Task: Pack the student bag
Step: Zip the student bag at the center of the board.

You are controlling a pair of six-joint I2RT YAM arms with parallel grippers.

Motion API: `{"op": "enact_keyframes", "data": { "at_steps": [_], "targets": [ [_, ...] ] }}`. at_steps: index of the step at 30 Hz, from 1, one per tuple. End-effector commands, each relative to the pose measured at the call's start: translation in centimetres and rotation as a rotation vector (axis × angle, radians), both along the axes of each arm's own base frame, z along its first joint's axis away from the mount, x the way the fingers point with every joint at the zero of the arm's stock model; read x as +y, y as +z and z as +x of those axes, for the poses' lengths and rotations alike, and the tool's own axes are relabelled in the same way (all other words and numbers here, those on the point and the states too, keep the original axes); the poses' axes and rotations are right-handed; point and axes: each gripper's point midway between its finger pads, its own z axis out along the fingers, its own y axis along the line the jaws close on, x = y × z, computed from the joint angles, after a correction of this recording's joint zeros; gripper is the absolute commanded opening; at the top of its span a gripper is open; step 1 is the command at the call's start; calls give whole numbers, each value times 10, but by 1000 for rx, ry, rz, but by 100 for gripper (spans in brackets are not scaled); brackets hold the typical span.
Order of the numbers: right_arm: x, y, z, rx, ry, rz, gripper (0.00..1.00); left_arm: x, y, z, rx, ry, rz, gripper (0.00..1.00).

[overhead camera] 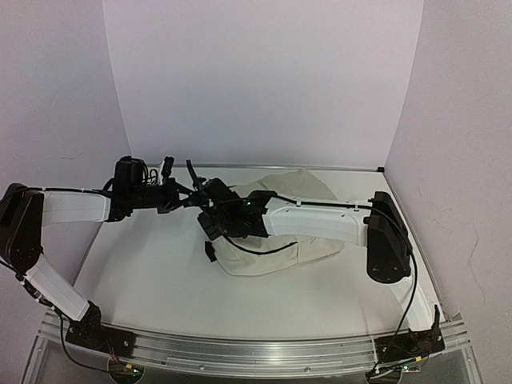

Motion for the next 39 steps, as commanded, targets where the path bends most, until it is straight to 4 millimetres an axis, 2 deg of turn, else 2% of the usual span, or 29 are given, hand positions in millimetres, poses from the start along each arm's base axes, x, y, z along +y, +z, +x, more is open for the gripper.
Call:
{"op": "enact_keyframes", "data": {
  "at_steps": [1, 2, 3, 4, 7, 9, 16, 17, 25, 33, 39],
  "targets": [
    [-3, 11, 10, -41, -56, -3, 25, 1, 17, -1, -55, 8, 2, 0],
    [0, 12, 8, -31, -41, 8, 11, 2, 17, -1, -53, 12, 4, 0],
    [3, 13, 4, -19, -21, 16, 2, 3, 17, -1, -54, 18, 8, 0],
    [7, 15, 0, -2, 11, 26, 0, 3, 17, 0, -54, 22, 13, 0],
    [15, 22, -19, 66, 127, 64, 0, 5, 19, 1, -58, 30, 26, 0],
    [17, 35, -39, 119, 217, 114, 0, 6, 20, 1, -61, 35, 40, 0],
    [-10, 34, -84, 242, 334, 129, 0, 7, 31, 1, -88, 34, 41, 0],
    [-14, 29, -91, 270, 349, 127, 0, 6, 33, 1, -92, 31, 36, 0],
    [-39, 10, -122, 390, 386, 126, 0, -2, 44, 3, -105, -6, -10, 0],
    [-44, 20, -154, 479, 482, 174, 0, -15, 44, 11, -109, -39, -21, 0],
    [-46, 17, -171, 534, 526, 183, 0, -39, 50, 15, -132, -89, -14, 0]
  ]
}}
